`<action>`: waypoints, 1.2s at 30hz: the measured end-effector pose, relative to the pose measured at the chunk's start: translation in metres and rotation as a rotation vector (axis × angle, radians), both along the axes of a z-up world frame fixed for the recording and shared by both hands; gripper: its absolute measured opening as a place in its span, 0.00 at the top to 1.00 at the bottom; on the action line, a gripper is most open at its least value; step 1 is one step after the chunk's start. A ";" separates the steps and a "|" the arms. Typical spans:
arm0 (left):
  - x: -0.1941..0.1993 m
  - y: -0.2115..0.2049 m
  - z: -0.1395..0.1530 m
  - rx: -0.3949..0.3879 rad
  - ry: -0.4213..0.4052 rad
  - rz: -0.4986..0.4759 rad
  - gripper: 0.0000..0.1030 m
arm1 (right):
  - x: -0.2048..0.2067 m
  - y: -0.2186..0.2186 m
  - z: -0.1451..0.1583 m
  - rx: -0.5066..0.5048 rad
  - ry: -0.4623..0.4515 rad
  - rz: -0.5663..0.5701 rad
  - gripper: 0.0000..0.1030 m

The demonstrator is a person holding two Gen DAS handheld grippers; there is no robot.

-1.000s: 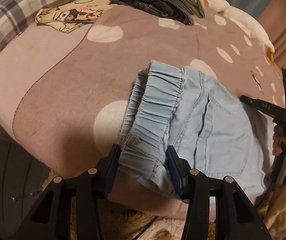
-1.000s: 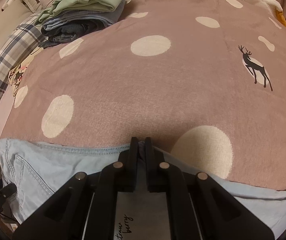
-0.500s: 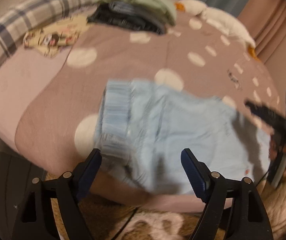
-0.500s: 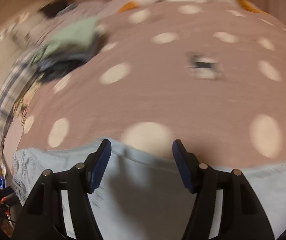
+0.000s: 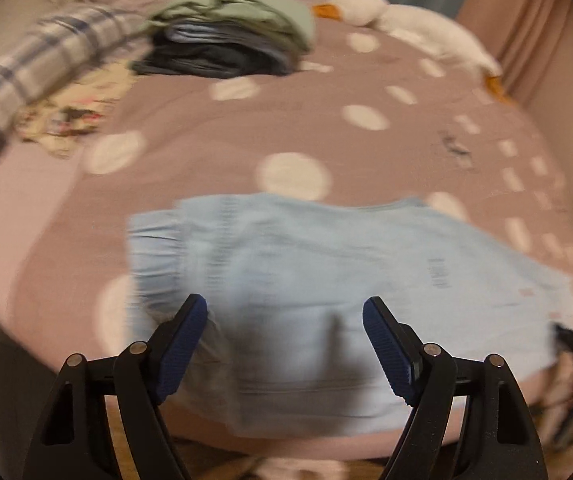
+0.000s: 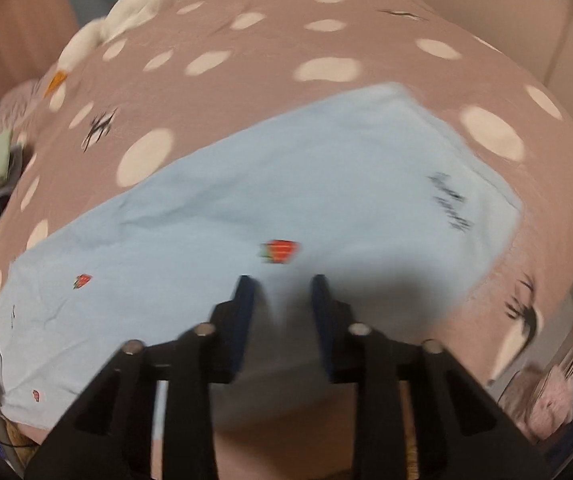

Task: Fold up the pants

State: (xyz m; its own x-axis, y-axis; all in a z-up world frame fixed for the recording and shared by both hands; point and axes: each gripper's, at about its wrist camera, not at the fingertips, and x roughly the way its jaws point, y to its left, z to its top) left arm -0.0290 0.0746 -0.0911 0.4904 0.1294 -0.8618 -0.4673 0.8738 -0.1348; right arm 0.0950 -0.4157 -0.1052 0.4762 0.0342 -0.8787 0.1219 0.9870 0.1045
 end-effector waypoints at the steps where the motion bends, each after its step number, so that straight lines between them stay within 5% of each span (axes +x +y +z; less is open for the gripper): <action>1: -0.004 0.003 -0.001 0.043 0.019 0.024 0.21 | 0.000 -0.007 0.000 -0.027 -0.003 -0.024 0.76; 4: -0.023 0.026 -0.014 0.079 0.117 0.130 0.21 | 0.003 -0.023 -0.003 -0.067 -0.006 -0.073 0.76; 9: -0.069 0.065 -0.023 -0.163 0.068 0.274 0.21 | 0.007 -0.056 0.000 -0.080 -0.011 -0.176 0.76; 14: -0.085 0.069 0.022 -0.086 -0.055 0.302 0.21 | 0.005 -0.062 0.006 -0.066 -0.020 -0.197 0.73; 18: -0.064 0.050 0.059 -0.065 -0.159 0.198 0.21 | 0.004 -0.055 0.005 -0.109 -0.018 -0.179 0.71; 23: -0.012 0.014 0.066 -0.126 -0.227 0.010 0.21 | 0.004 -0.055 0.005 -0.084 -0.032 -0.161 0.60; 25: 0.020 -0.004 0.058 -0.167 -0.211 -0.069 0.21 | 0.003 -0.054 0.005 -0.081 -0.038 -0.147 0.56; 29: 0.093 -0.038 0.025 -0.296 -0.158 -0.221 0.57 | 0.002 -0.053 0.003 -0.078 -0.044 -0.141 0.55; 36: 0.164 -0.074 -0.043 -0.381 0.017 -0.237 0.65 | 0.004 -0.055 0.007 -0.040 -0.060 -0.126 0.48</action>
State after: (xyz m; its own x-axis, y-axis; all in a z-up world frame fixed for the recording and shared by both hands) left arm 0.1354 0.0010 -0.1340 0.4536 -0.3136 -0.8342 -0.2649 0.8463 -0.4622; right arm 0.0994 -0.4710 -0.0984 0.5263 -0.0635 -0.8479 0.2395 0.9679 0.0762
